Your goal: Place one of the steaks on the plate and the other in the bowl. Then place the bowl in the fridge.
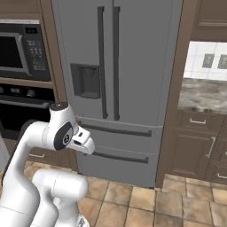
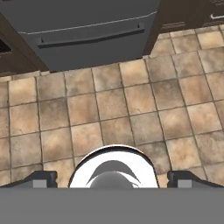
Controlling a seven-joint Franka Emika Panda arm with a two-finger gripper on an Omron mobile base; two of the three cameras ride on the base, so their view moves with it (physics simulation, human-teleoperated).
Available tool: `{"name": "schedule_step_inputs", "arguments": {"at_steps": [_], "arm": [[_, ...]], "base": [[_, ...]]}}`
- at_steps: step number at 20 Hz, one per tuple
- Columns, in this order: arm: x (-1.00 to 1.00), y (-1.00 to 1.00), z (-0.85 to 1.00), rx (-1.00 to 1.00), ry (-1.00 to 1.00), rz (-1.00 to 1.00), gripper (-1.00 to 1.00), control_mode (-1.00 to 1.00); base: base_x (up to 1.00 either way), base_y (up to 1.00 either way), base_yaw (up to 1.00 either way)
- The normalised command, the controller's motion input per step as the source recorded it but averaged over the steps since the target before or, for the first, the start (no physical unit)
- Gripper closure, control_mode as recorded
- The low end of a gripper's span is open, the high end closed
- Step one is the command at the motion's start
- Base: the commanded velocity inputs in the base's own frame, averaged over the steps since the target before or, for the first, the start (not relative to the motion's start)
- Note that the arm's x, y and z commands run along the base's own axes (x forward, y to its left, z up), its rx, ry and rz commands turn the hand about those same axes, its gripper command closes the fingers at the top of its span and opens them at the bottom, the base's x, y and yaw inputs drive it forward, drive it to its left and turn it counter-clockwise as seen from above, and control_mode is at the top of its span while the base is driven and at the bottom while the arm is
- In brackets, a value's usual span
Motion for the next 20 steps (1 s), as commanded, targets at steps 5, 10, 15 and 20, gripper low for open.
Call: {"name": "schedule_step_inputs", "arguments": {"at_steps": [5, 10, 15, 20], "arm": [[0.00, 0.00, 0.00, 0.00, 0.00, 0.00, -1.00, 1.00], [0.00, 0.00, 0.00, 0.00, 0.00, 0.00, -1.00, 1.00], [0.00, 0.00, 0.00, 0.00, 0.00, 0.00, -1.00, 1.00], [0.00, 0.00, 0.00, 0.00, 0.00, 0.00, -1.00, 1.00]], "base": [[0.52, -0.14, 0.00], [0.11, 0.00, 0.00], [0.00, 0.18, -0.04], [0.00, 0.48, -0.14]]}}
